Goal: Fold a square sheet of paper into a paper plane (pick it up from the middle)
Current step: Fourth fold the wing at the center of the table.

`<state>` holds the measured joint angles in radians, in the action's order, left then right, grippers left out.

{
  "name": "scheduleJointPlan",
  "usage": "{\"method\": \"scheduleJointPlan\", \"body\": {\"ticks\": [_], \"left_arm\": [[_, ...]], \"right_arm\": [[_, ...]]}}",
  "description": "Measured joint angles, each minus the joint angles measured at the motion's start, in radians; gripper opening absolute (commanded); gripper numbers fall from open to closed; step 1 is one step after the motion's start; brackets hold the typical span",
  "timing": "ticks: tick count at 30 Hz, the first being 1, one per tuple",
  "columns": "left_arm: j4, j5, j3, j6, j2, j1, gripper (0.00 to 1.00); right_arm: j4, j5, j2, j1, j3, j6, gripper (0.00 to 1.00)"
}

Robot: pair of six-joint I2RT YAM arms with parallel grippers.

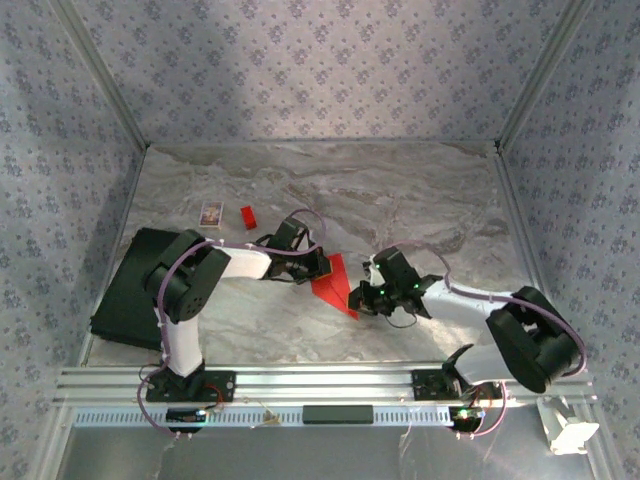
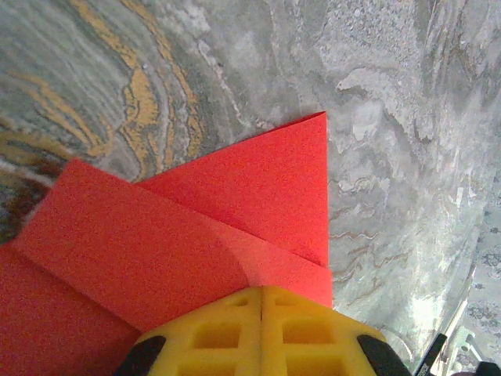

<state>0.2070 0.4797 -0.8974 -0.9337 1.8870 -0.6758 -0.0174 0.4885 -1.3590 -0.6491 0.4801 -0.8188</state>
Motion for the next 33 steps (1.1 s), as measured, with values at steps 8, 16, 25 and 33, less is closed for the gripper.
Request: {"method": "scheduleJointPlan", "body": {"ticks": [8,16,25,33], "left_arm": [[0.000,0.000,0.000,-0.002,0.000,0.000,0.02],[0.000,0.000,0.000,-0.003,0.000,0.000,0.02],[0.000,0.000,0.000,-0.003,0.000,0.000,0.02],[0.000,0.000,0.000,-0.004,0.000,0.000,0.02]], "right_arm": [[-0.076,-0.003,-0.030,-0.008,-0.069,-0.005,0.06],[-0.018,-0.041,0.116,-0.012,-0.136,-0.034,0.28],[-0.001,-0.081,0.196,0.014,-0.160,-0.116,0.46],[-0.025,-0.050,0.184,0.017,-0.164,-0.144,0.43]]}}
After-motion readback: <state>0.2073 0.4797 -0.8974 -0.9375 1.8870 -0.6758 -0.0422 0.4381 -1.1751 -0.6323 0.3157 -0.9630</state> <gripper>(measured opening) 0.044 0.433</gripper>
